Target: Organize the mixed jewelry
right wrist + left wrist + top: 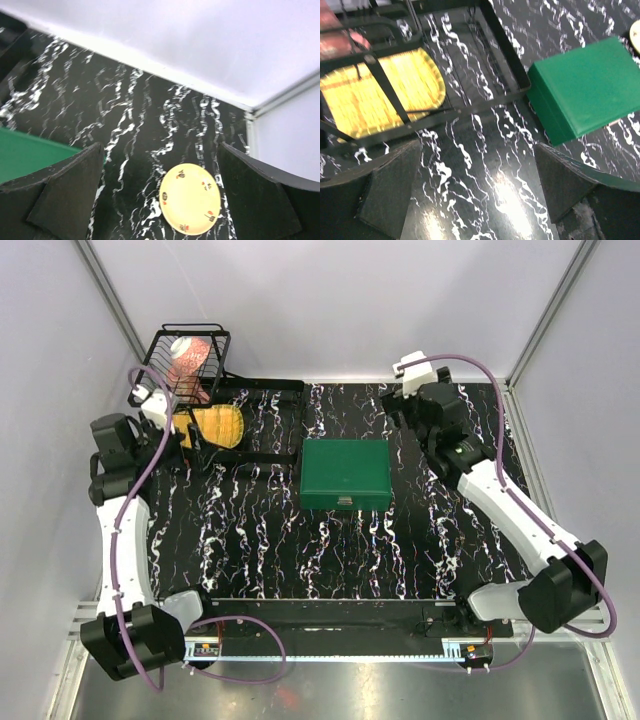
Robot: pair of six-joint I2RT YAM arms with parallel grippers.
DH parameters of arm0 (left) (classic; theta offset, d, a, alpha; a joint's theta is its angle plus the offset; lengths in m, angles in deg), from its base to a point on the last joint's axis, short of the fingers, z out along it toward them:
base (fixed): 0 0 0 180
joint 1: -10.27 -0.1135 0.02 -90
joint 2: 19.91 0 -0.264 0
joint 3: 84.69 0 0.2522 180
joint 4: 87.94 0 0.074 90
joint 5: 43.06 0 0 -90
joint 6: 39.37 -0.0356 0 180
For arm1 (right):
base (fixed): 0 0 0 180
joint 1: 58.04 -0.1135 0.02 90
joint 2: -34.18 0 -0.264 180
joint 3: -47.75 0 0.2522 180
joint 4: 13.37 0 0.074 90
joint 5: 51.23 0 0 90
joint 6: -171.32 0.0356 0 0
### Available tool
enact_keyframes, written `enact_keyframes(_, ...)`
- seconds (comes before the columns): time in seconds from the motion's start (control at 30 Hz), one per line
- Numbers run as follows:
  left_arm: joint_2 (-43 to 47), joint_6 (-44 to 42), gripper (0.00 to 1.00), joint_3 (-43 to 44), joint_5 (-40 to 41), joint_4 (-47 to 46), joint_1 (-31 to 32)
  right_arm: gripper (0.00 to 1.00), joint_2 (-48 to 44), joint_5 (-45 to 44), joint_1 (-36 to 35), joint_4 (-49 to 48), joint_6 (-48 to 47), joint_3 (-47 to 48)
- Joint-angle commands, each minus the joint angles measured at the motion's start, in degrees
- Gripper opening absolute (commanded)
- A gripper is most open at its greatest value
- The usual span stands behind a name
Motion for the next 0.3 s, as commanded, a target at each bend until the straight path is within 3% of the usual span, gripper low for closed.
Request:
enact_keyframes(0.0,-0.92,5.87,0.99,7.15,1.02,-7.63,-0.08,1.0,-2.68,-12.89,-0.27,-11.81,-2.52,0.32)
enact_keyframes(0.27,-3.12,9.39,0.99,10.24,1.9,-10.36,0.54,1.0,-2.94,-16.07,-0.27,-13.79,-3.67,0.5)
